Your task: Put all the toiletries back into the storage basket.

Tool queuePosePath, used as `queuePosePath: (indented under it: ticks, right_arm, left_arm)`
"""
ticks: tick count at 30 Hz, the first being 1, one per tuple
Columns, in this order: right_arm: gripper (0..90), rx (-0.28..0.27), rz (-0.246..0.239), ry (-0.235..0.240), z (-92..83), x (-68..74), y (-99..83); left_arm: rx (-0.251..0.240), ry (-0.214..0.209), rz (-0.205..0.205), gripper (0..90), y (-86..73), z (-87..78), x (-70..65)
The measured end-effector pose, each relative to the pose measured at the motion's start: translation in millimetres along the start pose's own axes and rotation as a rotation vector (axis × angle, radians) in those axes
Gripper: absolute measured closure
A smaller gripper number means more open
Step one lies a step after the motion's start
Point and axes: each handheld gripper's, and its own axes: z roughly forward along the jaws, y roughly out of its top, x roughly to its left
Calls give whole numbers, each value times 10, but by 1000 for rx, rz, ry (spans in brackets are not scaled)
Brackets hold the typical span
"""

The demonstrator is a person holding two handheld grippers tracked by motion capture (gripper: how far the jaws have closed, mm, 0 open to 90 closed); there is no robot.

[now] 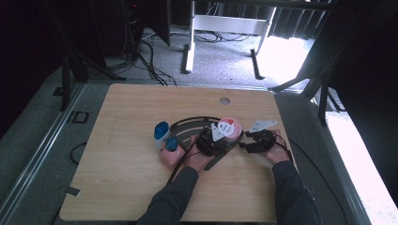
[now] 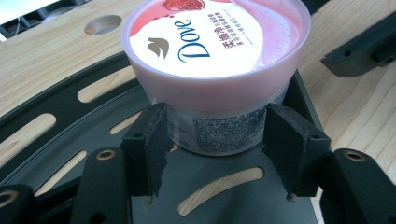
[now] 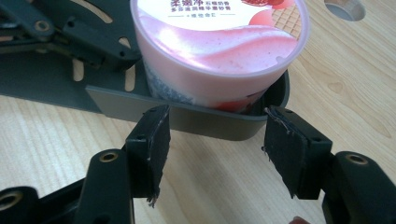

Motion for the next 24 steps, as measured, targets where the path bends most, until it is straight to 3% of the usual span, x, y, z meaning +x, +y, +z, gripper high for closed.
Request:
queuePosePath:
  ticks: [9, 19, 24]
  right_arm:
    - [417, 6, 28, -13, -54, 116, -137]
    - [439, -20, 80, -32, -143, 287, -265]
    - [460, -32, 92, -50, -197, 419, -332]
  left_arm:
    - [5, -31, -56, 459, -2, -89, -27]
    - [-3, -70, -43, 464, 33, -226, -87]
    - [-11, -110, -40, 474, 25, -342, -116]
